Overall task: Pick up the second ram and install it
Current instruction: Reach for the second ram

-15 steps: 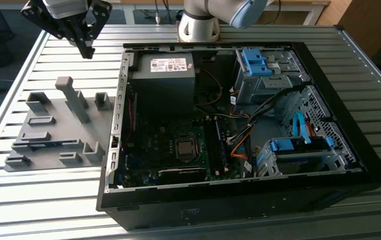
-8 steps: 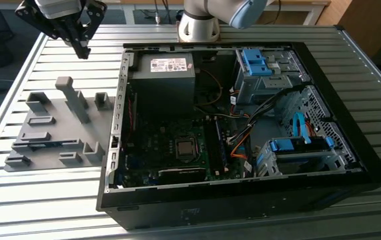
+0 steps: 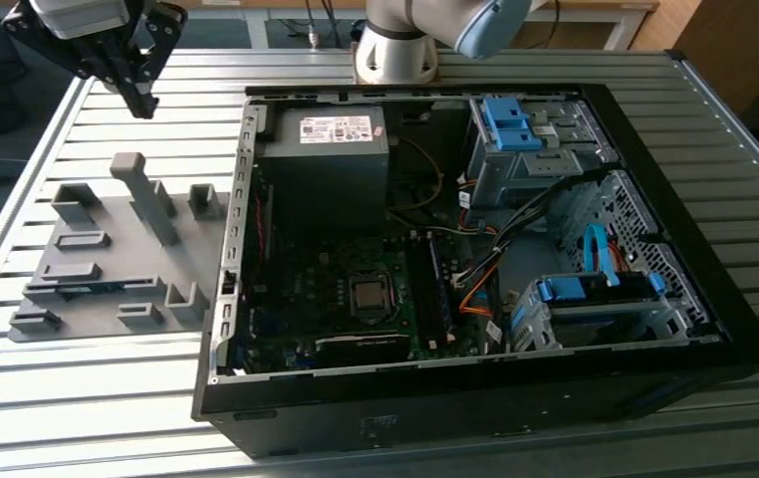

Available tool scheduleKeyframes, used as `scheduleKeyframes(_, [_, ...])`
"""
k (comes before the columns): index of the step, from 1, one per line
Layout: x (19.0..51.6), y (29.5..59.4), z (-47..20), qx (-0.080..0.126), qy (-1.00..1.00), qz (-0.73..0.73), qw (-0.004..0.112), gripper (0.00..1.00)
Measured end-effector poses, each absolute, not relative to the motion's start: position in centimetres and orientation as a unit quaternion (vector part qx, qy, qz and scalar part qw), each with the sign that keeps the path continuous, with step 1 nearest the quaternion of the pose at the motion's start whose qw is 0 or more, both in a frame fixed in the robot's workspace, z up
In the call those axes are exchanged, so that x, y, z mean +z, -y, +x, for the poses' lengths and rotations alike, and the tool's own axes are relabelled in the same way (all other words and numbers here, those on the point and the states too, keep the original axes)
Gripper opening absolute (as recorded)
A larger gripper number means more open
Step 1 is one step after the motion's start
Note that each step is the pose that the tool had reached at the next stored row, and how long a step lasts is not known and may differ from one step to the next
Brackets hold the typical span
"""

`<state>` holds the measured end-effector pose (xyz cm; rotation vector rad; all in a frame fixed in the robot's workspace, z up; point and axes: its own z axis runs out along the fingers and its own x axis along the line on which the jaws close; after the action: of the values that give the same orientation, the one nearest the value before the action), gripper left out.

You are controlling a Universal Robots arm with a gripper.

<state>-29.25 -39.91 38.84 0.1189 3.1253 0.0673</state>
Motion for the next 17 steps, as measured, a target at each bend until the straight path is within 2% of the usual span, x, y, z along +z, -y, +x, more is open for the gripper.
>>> scheduleKeyframes(3, [38.8, 39.9, -29.8, 0.021, -0.999, 0.038, -0.006, 0.11])
scheduleKeyframes(17, [38.3, 41.5, -31.0, 0.021, -0.999, 0.028, -0.008, 0.11])
